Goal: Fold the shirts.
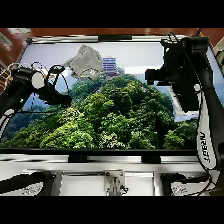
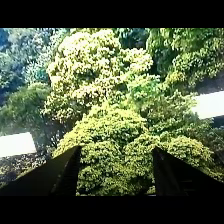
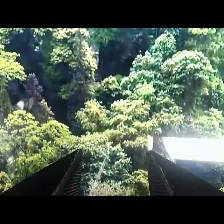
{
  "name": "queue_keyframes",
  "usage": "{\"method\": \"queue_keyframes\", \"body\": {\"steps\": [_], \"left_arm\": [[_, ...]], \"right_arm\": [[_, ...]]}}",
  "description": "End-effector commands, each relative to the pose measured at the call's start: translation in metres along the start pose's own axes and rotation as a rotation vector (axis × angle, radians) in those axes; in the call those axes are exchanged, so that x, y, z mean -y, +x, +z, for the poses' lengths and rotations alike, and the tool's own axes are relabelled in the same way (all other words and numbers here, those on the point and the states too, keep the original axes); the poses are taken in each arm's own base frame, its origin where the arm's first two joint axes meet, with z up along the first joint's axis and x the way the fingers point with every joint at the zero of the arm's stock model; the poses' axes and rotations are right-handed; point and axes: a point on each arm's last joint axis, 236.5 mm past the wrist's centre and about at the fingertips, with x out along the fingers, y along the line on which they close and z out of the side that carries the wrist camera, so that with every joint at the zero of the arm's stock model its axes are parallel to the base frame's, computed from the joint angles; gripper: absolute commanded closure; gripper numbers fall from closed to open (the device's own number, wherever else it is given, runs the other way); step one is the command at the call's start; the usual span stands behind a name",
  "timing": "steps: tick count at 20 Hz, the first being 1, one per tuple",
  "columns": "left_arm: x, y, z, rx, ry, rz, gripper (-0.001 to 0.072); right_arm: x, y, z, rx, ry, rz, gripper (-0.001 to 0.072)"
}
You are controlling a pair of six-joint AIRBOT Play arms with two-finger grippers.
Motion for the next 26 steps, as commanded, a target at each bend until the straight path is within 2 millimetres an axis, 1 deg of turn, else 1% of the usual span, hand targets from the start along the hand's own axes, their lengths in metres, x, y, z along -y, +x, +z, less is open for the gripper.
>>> {"method": "queue_keyframes", "body": {"steps": [1,15,16,18,21,22,23,24,25,26], "left_arm": [[0.0,0.0,0.0,0.0,0.0,0.0,0.0181],[0.0,0.0,0.0,0.001,-0.001,0.0,0.0181],[0.002,0.0,0.003,0.013,-0.006,-0.008,0.0181],[0.007,-0.001,0.019,0.081,-0.011,-0.029,0.0181],[0.019,-0.004,0.043,0.181,-0.028,-0.083,0.0182],[0.02,-0.005,0.059,0.247,-0.03,-0.085,0.0179],[0.02,-0.009,0.081,0.33,-0.033,-0.087,0.0066],[0.018,-0.014,0.103,0.4,-0.039,-0.087,0.0025],[0.014,-0.019,0.128,0.461,-0.046,-0.083,0.0001],[0.007,-0.022,0.153,0.505,-0.058,-0.077,0.0001]], "right_arm": [[0.0,0.0,0.0,0.0,0.0,0.0,0.0193],[0.0,0.0,0.0,0.001,0.003,0.0,0.0193],[-0.001,0.0,0.006,0.023,0.018,0.006,0.0193],[-0.006,-0.001,0.016,0.068,0.017,0.026,0.0193],[-0.006,0.0,0.017,0.07,0.006,0.026,0.0193],[-0.006,0.0,0.016,0.066,-0.007,0.024,0.0194],[-0.006,0.0,0.016,0.066,-0.025,0.024,0.0194],[-0.006,0.0,0.015,0.066,-0.043,0.023,0.0193],[-0.006,0.0,0.015,0.065,-0.056,0.024,0.0194],[-0.007,0.0,0.015,0.064,-0.065,0.026,0.0193]]}}
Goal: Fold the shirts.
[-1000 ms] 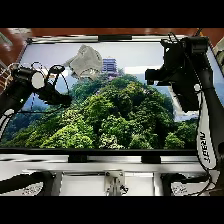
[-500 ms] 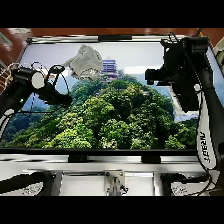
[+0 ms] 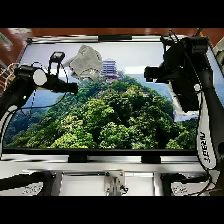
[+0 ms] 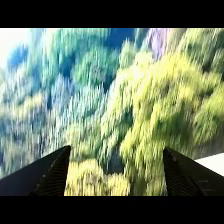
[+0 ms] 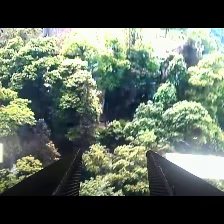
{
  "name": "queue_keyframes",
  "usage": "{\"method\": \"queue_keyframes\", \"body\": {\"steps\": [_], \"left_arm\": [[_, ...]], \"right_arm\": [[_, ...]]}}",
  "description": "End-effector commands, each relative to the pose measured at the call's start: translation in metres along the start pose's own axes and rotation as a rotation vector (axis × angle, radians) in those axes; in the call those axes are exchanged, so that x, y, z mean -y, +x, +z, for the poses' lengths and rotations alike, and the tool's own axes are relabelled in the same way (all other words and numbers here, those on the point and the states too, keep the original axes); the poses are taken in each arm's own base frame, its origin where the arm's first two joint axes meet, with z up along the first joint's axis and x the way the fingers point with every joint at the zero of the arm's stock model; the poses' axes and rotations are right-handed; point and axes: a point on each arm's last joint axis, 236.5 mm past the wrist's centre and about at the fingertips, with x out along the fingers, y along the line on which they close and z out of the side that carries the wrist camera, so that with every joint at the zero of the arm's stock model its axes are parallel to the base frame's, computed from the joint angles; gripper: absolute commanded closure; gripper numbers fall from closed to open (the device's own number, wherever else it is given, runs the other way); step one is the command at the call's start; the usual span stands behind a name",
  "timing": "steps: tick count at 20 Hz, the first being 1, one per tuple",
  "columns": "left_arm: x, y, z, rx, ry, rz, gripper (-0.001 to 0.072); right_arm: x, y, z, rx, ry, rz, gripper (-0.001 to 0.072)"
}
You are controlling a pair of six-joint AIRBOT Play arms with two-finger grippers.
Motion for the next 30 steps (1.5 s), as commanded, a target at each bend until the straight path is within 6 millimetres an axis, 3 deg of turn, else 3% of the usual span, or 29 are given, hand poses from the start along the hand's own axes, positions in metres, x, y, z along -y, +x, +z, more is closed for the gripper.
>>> {"method": "queue_keyframes", "body": {"steps": [1,4,6,9,11,19,21,25,26,29,30], "left_arm": [[-0.015,0.014,0.087,0.217,-0.03,0.009,0.0001],[-0.054,0.059,0.137,0.267,-0.091,0.042,0.0002],[-0.074,0.095,0.152,0.281,-0.123,0.055,0.0002],[-0.09,0.148,0.14,0.286,-0.139,0.067,0.0003],[-0.092,0.169,0.13,0.276,-0.142,0.069,0.0004],[-0.089,0.203,0.115,0.256,-0.138,0.065,0.0014],[-0.09,0.208,0.109,0.235,-0.141,0.066,0.0113],[-0.09,0.215,0.102,0.218,-0.254,0.054,0.0148],[-0.09,0.215,0.103,0.225,-0.275,0.052,0.0281],[-0.091,0.212,0.115,0.275,-0.285,0.046,0.0359],[-0.091,0.211,0.118,0.288,-0.308,0.042,0.0492]], "right_arm": [[-0.001,0.0,0.0,0.001,-0.038,0.004,0.0193],[-0.003,0.0,0.0,0.001,-0.037,0.013,0.0194],[-0.008,0.0,0.0,0.002,-0.034,0.032,0.0194],[-0.014,0.0,0.0,0.004,-0.036,0.052,0.0194],[-0.021,0.0,0.0,0.004,-0.033,0.079,0.0193],[-0.042,-0.003,-0.005,-0.018,-0.032,0.173,0.0194],[-0.045,-0.004,-0.007,-0.024,-0.03,0.183,0.0193],[-0.047,-0.004,-0.007,-0.026,-0.029,0.192,0.0194],[-0.047,-0.004,-0.007,-0.026,-0.029,0.192,0.0193],[-0.047,-0.004,-0.007,-0.027,-0.029,0.193,0.0194],[-0.048,-0.004,-0.008,-0.03,-0.028,0.196,0.0194]]}}
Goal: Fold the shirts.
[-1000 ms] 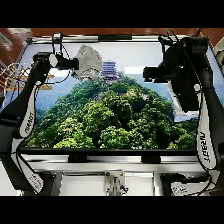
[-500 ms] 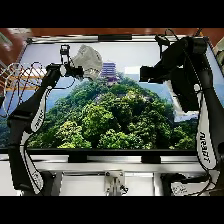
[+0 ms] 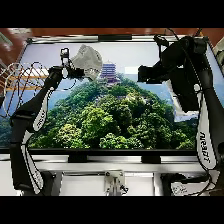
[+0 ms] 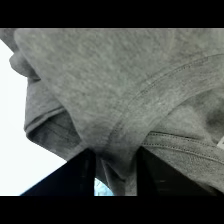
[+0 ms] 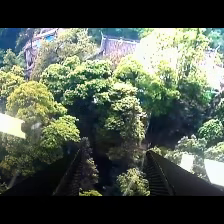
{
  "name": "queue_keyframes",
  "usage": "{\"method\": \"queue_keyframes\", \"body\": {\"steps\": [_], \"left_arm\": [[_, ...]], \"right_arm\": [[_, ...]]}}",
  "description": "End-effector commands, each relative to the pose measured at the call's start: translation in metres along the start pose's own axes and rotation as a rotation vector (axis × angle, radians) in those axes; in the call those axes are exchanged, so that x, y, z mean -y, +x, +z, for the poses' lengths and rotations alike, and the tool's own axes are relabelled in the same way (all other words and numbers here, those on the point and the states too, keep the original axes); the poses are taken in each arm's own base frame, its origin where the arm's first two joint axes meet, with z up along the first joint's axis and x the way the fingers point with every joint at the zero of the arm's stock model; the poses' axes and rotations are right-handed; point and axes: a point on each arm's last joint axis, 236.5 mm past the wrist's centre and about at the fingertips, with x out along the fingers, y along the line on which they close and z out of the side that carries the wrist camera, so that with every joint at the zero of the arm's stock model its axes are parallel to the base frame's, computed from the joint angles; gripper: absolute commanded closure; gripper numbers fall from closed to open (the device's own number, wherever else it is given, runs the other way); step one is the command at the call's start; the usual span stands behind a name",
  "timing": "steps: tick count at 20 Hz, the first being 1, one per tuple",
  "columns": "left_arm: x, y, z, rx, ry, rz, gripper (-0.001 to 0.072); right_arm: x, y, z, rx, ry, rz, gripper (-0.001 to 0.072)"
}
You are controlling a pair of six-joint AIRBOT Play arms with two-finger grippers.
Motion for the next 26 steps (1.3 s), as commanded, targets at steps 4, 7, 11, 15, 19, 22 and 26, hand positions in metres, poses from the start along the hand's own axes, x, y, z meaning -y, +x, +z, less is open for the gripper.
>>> {"method": "queue_keyframes", "body": {"steps": [4,7,11,15,19,22,26], "left_arm": [[0.006,-0.012,0.022,0.061,-0.063,-0.019,0.0668],[0.035,-0.071,0.076,0.179,0.089,-0.053,0.0669],[0.099,-0.227,0.155,0.389,0.284,-0.12,0.0669],[0.166,-0.408,0.173,0.557,0.381,-0.24,0.0669],[0.205,-0.477,0.097,0.397,0.466,-0.356,0.0668],[0.236,-0.448,0.001,0.103,0.526,-0.414,0.0668],[0.31,-0.394,-0.129,-0.118,0.556,-0.554,0.0666]], "right_arm": [[-0.004,0.0,-0.002,-0.009,0.003,0.018,0.0193],[-0.003,0.0,-0.009,-0.038,-0.004,0.012,0.0194],[0.002,-0.022,-0.008,-0.034,-0.098,-0.031,0.0194],[-0.003,-0.123,0.024,0.236,-0.16,-0.127,0.0194],[0.014,-0.25,0.016,0.525,-0.11,-0.293,0.0194],[0.018,-0.301,-0.008,0.618,-0.093,-0.34,0.0194],[0.019,-0.305,-0.027,0.579,-0.082,-0.342,0.0194]]}}
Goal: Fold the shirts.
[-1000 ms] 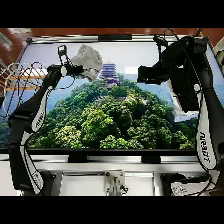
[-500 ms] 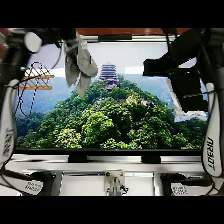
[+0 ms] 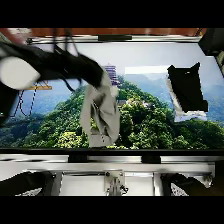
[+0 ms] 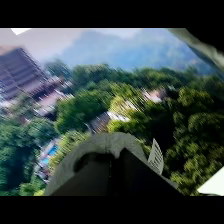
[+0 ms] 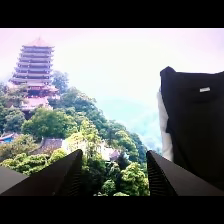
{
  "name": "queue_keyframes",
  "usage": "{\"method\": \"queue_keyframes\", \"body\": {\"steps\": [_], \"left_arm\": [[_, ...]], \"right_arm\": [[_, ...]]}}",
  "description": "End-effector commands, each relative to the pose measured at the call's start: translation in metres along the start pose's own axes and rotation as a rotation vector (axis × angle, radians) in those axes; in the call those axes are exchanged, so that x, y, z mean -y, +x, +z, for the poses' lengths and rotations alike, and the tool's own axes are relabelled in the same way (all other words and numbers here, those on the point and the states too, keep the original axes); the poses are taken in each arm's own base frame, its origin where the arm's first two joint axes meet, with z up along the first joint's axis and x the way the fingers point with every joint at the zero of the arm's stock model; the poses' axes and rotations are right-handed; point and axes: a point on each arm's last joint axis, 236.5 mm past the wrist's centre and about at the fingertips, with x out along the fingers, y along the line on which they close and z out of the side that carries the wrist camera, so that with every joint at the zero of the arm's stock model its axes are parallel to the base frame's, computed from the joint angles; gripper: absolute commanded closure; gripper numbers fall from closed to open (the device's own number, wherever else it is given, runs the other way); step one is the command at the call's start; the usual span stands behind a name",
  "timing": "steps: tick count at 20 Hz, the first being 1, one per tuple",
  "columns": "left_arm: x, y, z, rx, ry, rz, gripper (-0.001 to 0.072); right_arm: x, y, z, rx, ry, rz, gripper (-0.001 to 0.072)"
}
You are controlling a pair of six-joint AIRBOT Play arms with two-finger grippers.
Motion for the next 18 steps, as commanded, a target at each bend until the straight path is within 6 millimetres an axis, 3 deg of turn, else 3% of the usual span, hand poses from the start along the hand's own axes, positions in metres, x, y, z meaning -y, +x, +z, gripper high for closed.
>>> {"method": "queue_keyframes", "body": {"steps": [1,2,3,4,5,8,10,12,14,18], "left_arm": [[0.08,0.058,-0.088,-0.193,-0.013,-0.136,0.0547],[0.09,0.069,-0.112,-0.267,-0.01,-0.142,0.0203],[0.089,0.071,-0.13,-0.344,-0.007,-0.133,0.0033],[0.079,0.066,-0.144,-0.413,0.015,-0.107,0.0041],[0.056,0.056,-0.155,-0.476,0.037,-0.051,0.0041],[-0.032,0.019,-0.168,-0.57,-0.037,0.14,0.0041],[-0.064,0.003,-0.189,-0.611,-0.197,0.144,0.004],[-0.074,0.0,-0.23,-0.675,-0.36,0.079,0.0033],[-0.075,0.012,-0.272,-0.689,-0.53,0.029,0.003],[-0.055,0.06,-0.312,-0.614,-0.761,-0.066,-0.0006]], "right_arm": [[0.011,-0.016,-0.012,-0.028,0.01,-0.036,0.0194],[0.01,-0.011,-0.017,-0.057,0.005,-0.038,0.0193],[0.01,-0.006,-0.025,-0.092,-0.008,-0.04,0.0191],[0.01,0.001,-0.036,-0.144,-0.029,-0.041,0.016],[0.011,0.009,-0.053,-0.221,-0.05,-0.046,0.0061],[0.009,0.036,-0.105,-0.462,-0.096,-0.048,0.0052],[-0.004,0.058,-0.141,-0.589,-0.112,0.007,0.0052],[-0.021,0.079,-0.185,-0.727,-0.116,0.084,0.0052],[-0.04,0.099,-0.226,-0.82,-0.101,0.167,0.0052],[-0.064,0.133,-0.276,-0.887,-0.037,0.255,0.0052]]}}
